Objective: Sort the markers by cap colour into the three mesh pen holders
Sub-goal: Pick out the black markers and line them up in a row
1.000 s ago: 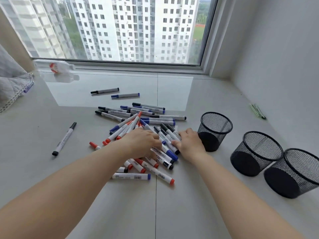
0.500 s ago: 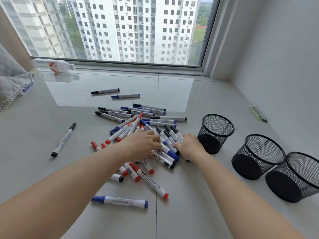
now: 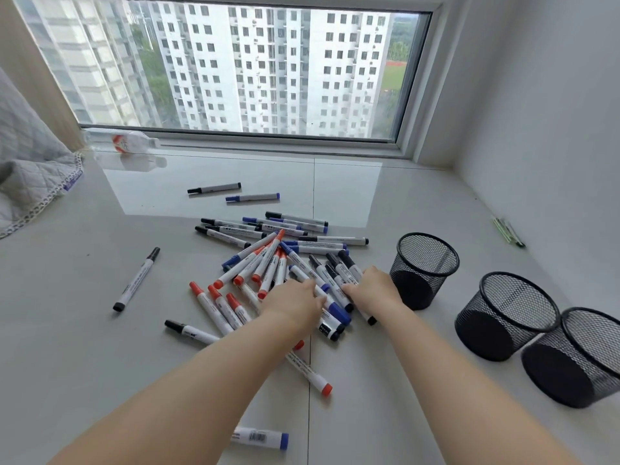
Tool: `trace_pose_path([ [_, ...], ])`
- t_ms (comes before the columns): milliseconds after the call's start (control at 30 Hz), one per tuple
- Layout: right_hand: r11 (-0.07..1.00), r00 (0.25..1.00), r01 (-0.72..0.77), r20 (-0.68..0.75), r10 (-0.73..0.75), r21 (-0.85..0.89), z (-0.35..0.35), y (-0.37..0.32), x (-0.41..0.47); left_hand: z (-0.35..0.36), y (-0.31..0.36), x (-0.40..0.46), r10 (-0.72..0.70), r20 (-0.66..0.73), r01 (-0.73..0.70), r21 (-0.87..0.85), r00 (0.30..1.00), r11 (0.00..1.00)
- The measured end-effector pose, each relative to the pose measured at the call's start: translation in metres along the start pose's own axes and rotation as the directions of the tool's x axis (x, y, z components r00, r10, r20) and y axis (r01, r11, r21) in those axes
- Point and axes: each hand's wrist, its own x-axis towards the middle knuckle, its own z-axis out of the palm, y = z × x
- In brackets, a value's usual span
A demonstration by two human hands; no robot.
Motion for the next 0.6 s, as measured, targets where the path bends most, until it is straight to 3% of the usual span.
trace_pose_path([
  [367,0.999,0.99,0.011,-0.139,-0.003,0.052,0.003,0.018,-0.02,0.005,0.019,0.014,-0.206,0.064,0.211,-0.09,0.977,0.973],
  [467,0.996,0.988,0.024,-0.157,-0.01,0.088,-0.004,0.027,-0.026,0.007,0.022,0.014,-0.205,0.052,0.212,-0.227,0.977,0.95],
  [600,0.956,0.994,0.033,-0.113,0.001,0.29,-0.018,0.029,-0.038,0.001,0.028,0.006,-0.188,0.005,0.174,-0.402,0.982,0.899],
])
